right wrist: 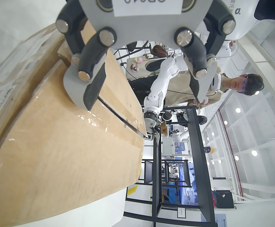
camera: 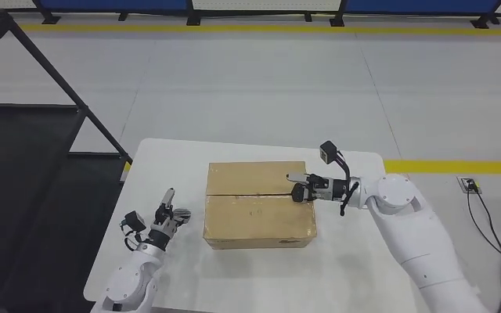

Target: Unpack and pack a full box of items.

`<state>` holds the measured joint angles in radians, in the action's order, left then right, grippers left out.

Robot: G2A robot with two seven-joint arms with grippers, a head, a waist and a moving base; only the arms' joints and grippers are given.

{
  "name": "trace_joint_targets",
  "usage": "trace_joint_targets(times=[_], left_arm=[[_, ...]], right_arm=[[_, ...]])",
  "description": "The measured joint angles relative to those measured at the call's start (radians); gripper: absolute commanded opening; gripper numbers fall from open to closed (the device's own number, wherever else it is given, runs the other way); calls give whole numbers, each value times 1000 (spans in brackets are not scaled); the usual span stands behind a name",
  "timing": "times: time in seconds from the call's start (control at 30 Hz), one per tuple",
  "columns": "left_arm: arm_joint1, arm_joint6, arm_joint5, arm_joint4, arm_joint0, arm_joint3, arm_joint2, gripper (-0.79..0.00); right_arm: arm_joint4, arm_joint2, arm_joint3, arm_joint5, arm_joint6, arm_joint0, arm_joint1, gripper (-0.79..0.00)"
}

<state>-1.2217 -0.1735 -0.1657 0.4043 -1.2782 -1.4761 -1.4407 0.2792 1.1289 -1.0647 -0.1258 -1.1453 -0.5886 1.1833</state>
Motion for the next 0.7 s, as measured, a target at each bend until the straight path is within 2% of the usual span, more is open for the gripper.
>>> trace_joint_targets(times=[0.23,0.7], left_arm=[[-3,46,0,-40,-26,-41,-5,0],[-2,-23,75,-106,-73,-23,10,0]], right_arm=[[5,3,-5,2,4,-5,-3,0],[16,-21,20,-2,-4,16,1,0]])
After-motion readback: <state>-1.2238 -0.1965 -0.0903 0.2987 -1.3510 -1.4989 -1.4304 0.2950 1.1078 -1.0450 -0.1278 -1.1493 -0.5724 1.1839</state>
